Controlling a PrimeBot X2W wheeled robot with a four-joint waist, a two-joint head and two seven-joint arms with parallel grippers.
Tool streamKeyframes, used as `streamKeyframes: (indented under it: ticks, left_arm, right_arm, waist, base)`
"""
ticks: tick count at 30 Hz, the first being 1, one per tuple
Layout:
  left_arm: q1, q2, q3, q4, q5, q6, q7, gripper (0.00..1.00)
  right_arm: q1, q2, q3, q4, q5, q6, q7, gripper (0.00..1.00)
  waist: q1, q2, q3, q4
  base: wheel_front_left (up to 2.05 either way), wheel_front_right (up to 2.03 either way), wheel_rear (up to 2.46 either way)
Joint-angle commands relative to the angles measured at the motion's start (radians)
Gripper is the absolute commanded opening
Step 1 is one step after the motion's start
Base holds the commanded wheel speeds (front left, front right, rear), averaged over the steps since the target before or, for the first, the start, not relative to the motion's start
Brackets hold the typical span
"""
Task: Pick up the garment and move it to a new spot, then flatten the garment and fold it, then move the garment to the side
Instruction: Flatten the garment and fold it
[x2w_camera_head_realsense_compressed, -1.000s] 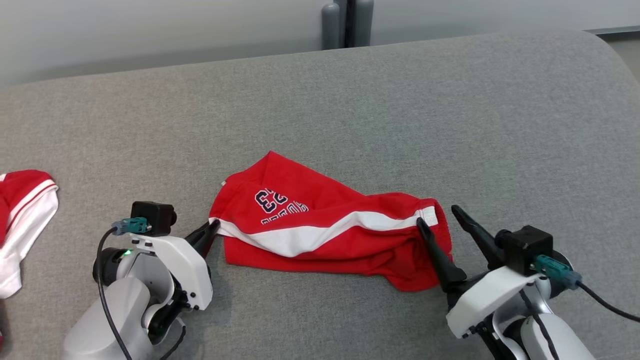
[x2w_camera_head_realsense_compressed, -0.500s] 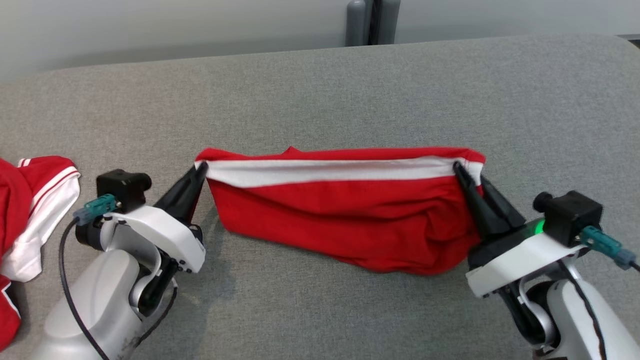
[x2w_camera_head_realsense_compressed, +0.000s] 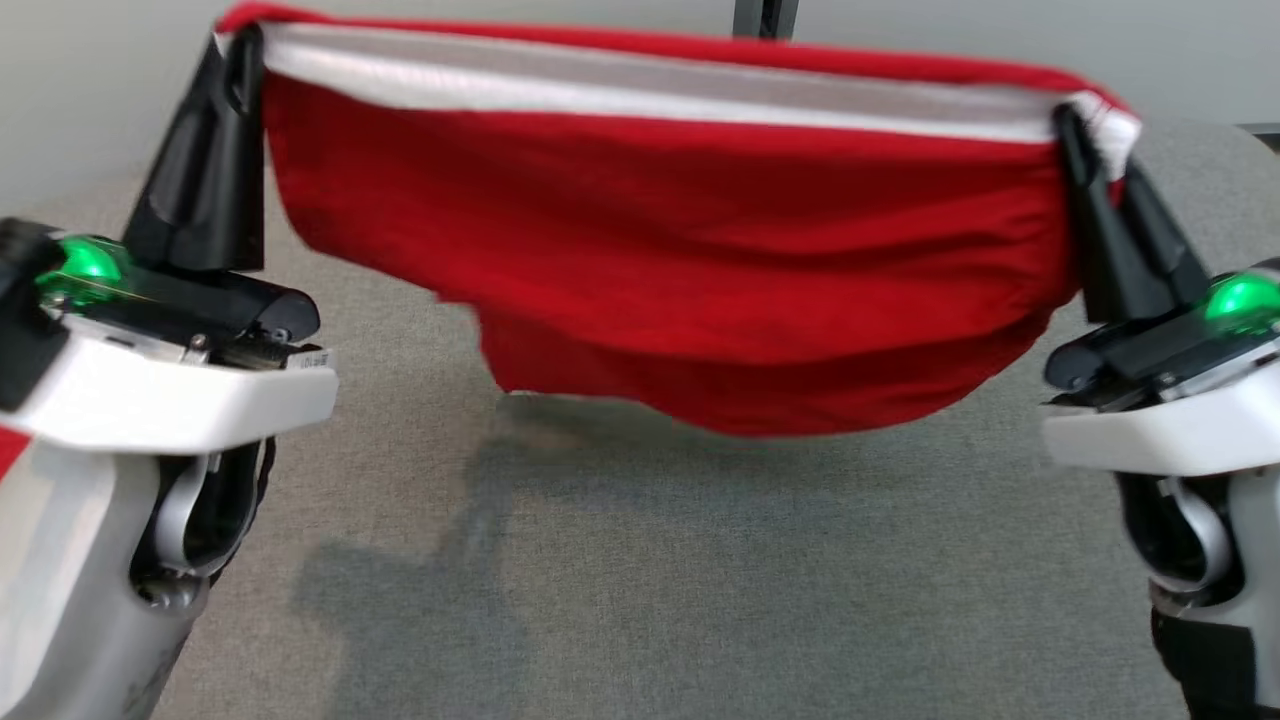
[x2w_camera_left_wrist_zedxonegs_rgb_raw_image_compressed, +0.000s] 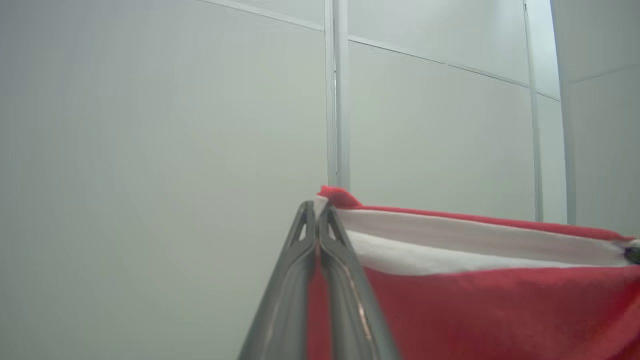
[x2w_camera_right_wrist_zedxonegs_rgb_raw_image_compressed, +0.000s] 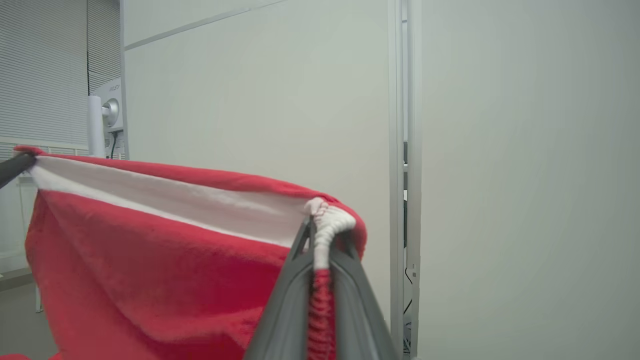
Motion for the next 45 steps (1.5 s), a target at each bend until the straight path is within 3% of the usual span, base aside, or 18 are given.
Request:
streamKeyframes:
  ticks: [1,9,15,19,25,29,38,45]
  left_arm:
    - [0.015,0.013,0.011,-0.054,0.021,0.025,0.001,0.0]
    - [0.019,0.047,0.012,-0.21,0.059,0.084,0.061,0.0]
    - [-0.079,0.04,-0.014,-0.143,0.028,0.026,0.101,0.0]
    - [-0.213,0.013,-0.04,0.024,0.009,-0.053,0.114,0.0]
    - [-0.492,-0.073,-0.076,0.376,0.013,-0.177,0.079,0.0]
    - [-0.66,-0.133,-0.083,0.617,0.01,-0.236,0.05,0.0]
    - [-0.899,-0.211,-0.112,1.069,0.009,-0.291,0.031,0.0]
    - [-0.898,-0.272,-0.144,1.209,-0.025,-0.314,0.003,0.0]
  right_arm:
    - [-0.008,-0.005,-0.015,-0.014,0.016,0.0,0.001,0.0]
    - [-0.006,0.004,-0.029,-0.023,0.045,0.0,0.024,0.0]
    - [-0.086,-0.002,0.0,0.061,0.088,0.0,0.024,0.0]
    - [-0.216,-0.023,0.029,0.21,0.135,0.0,0.0,0.0]
    - [-0.484,-0.042,0.096,0.491,0.192,0.0,-0.077,0.0]
    - [-0.661,-0.026,0.147,0.67,0.219,0.0,-0.123,0.0]
    - [-0.935,0.062,0.204,1.013,0.245,0.0,-0.154,0.0]
    - [-0.955,0.072,0.273,1.083,0.233,0.0,-0.153,0.0]
  waist:
    - [0.0,-0.0001,-0.006,-0.003]
    - [0.0,-0.0001,-0.006,-0.012]
    - [0.0,-0.0001,0.038,-0.021]
    - [0.0,-0.0001,0.084,-0.021]
    - [0.0,-0.0001,0.163,-0.008]
    - [0.0,-0.0001,0.199,-0.003]
    - [0.0,-0.0001,0.226,-0.011]
    - [0.0,-0.0001,0.278,0.007]
  base:
    - [0.0,0.0,0.0]
    - [0.0,0.0,0.0]
    - [0.0,0.0,0.0]
    - [0.0,0.0,0.0]
    - [0.0,0.0,0.0]
    - [0.0,0.0,0.0]
    - [0.0,0.0,0.0]
    - [0.0,0.0,0.0]
